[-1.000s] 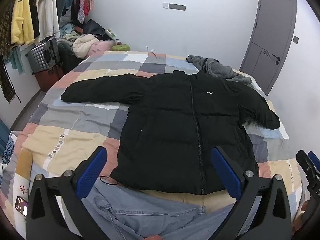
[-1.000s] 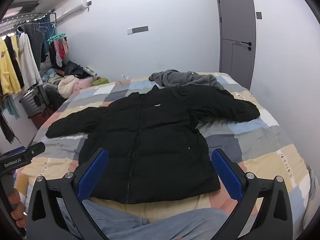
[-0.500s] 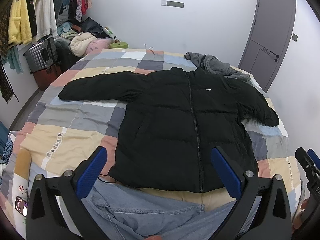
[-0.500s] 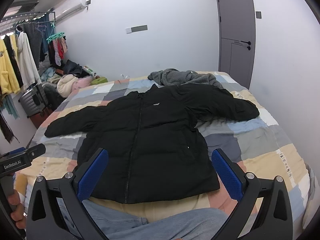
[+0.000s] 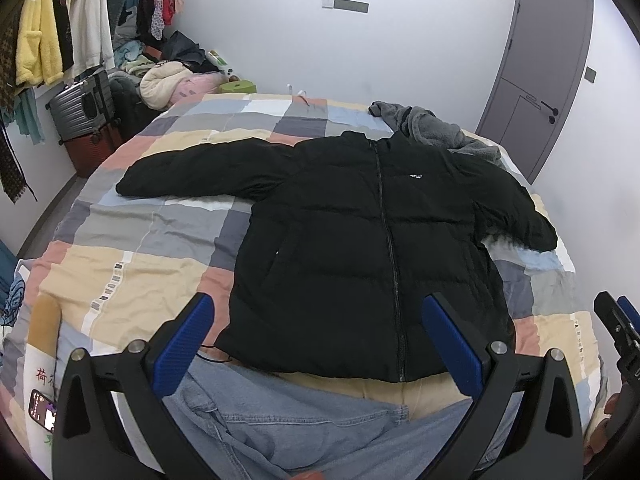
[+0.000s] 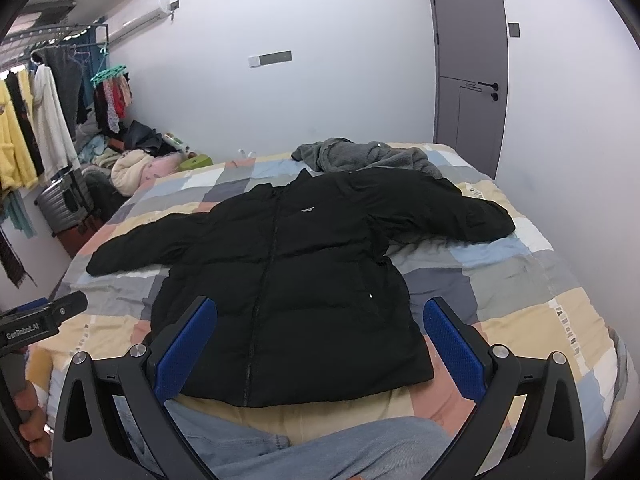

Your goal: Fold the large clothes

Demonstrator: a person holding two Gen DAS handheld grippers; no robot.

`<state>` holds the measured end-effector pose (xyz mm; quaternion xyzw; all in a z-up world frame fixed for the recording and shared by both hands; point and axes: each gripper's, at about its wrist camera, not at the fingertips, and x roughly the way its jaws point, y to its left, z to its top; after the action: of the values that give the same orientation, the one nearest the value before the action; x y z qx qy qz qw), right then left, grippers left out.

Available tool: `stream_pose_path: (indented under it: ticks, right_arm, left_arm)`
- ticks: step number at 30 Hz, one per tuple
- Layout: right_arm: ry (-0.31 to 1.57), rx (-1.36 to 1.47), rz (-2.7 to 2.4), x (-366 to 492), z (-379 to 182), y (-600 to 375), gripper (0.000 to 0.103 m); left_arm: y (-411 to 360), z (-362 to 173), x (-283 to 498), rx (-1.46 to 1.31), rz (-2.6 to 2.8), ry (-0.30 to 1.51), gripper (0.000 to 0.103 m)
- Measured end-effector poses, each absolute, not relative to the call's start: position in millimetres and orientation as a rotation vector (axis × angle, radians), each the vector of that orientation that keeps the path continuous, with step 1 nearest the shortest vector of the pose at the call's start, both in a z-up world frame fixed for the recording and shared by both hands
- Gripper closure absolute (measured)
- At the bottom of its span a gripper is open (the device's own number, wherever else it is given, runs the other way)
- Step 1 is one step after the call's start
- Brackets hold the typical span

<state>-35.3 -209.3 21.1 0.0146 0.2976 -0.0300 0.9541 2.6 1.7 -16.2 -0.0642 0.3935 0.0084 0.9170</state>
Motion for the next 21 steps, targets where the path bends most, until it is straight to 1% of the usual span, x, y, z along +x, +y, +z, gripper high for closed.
stream_pose_path:
  ticks: [2, 3, 13, 21]
  right_arm:
    - [0.612, 0.046, -0.055, -35, 21, -210, 0.000]
    - [0.647, 0.085, -0.043, -33, 20, -211, 0.000]
    - [0.615, 0.121, -0.041, -32, 15, -217, 0.000]
    - [0.643, 0.138, -0.035, -21, 3, -223, 0.000]
  left_arm:
    - [2, -16, 3, -0.134, 0.018, 0.811, 0.000]
    - [2, -17, 3, -0.135, 0.018, 0.811, 0.000]
    - [0, -17, 4, -0.133, 0.000, 0.825, 0.000]
    - [-3, -23, 18, -0.128, -0.015, 0.827, 0.000]
